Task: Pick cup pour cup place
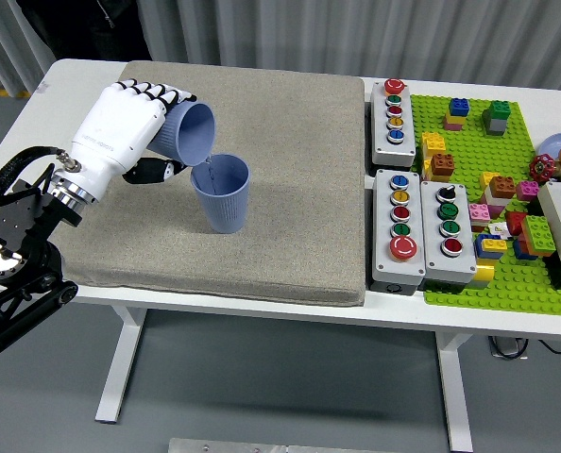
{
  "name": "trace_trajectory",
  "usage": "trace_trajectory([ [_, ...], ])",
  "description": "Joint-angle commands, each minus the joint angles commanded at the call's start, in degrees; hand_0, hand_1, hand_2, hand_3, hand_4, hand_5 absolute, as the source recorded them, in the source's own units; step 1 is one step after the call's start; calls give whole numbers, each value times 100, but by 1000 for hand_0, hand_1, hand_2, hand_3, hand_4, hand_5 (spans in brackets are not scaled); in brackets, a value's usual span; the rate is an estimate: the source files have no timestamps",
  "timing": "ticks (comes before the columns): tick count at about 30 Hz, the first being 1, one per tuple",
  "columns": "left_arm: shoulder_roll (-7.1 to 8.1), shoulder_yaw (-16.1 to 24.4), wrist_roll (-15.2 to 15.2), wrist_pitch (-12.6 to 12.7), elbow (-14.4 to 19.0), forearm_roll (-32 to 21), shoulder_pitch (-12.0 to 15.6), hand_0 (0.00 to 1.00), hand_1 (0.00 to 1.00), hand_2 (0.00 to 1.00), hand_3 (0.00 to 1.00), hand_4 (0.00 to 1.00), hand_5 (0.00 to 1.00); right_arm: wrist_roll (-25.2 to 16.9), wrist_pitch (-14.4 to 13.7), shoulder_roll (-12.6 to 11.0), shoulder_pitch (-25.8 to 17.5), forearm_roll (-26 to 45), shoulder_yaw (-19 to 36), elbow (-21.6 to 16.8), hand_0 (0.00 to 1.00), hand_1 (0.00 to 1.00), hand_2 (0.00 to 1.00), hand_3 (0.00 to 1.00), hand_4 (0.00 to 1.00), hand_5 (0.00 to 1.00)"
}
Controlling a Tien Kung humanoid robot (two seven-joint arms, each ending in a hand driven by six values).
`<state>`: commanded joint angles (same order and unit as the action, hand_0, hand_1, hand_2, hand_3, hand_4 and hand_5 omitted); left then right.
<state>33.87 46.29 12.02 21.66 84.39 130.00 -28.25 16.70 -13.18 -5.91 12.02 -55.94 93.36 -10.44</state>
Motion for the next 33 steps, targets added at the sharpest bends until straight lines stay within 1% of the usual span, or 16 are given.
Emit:
trace_trajectory([
  [7,130,-216,92,-28,56,0,-125,567,601,753,684,716,123,-1,-2,-4,-5,5,-6,0,705,634,570,566,2,64],
  [10,182,-414,143,-35,100,0,-196,567,601,753,684,716,123,-3,0,-7,-13,2,-8,0,705,634,570,566,2,64],
  [13,190,-580,165,-49,135,0,-248,568,601,752,684,716,123,0,-3,-7,-15,5,-14,-1,705,634,569,566,2,65],
  [15,166,-664,175,-50,152,0,-262,568,601,752,684,716,123,0,-4,-5,-21,14,-22,-1,705,634,569,566,2,65],
  [19,120,-693,188,-47,135,0,-241,569,601,753,683,715,123,4,-10,2,-28,15,-29,-3,705,634,569,566,2,65],
  [33,159,-624,222,53,133,0,-228,571,604,752,680,716,124,-2,-4,-4,-40,15,-23,-2,705,634,569,565,2,63],
])
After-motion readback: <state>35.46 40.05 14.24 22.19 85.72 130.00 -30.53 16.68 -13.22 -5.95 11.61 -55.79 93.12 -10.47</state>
